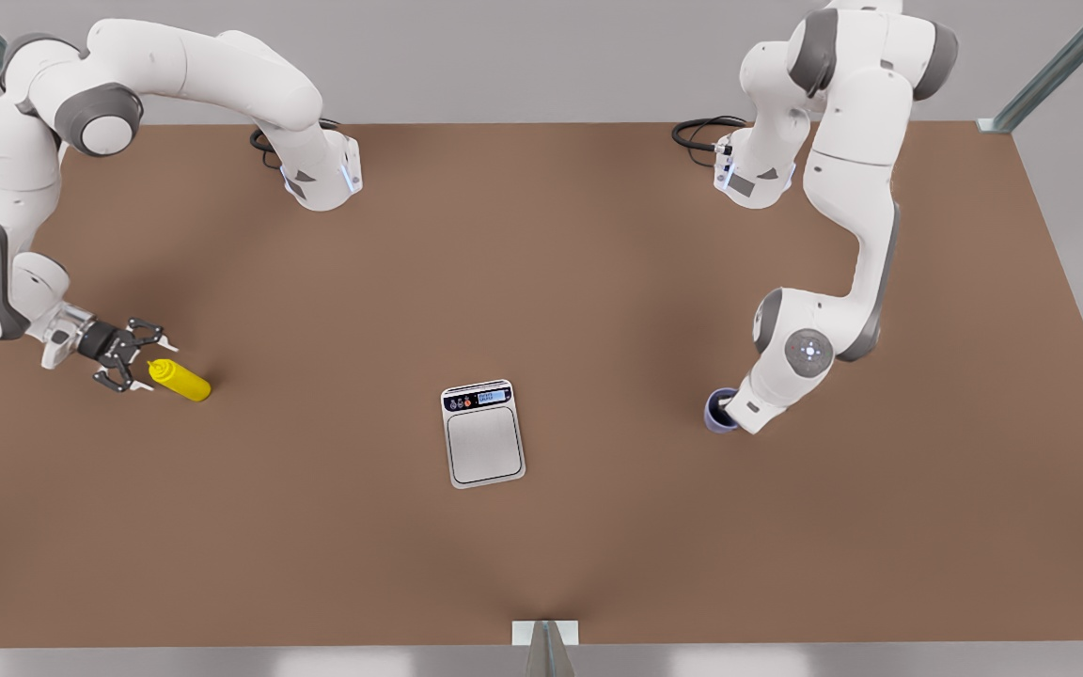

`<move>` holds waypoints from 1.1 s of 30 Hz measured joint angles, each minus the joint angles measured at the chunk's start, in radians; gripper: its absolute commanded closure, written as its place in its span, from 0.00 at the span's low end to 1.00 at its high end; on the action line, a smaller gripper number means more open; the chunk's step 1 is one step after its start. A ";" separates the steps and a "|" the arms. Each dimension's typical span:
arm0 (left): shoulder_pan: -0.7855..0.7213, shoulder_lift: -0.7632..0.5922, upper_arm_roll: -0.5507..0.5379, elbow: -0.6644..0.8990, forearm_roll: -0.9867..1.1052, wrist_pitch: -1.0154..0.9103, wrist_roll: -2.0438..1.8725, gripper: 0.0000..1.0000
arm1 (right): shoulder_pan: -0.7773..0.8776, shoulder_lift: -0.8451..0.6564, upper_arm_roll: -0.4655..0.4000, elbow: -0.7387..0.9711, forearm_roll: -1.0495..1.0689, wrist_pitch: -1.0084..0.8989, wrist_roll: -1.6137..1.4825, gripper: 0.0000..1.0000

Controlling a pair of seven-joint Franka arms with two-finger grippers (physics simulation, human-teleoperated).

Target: Move cup to the weight, pick up sauce bottle, pour sauce

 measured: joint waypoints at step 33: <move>-0.506 0.532 -0.011 0.901 -0.085 -0.179 -0.981 0.79 | 0.021 0.038 0.098 0.023 0.012 -0.006 -0.017 0.15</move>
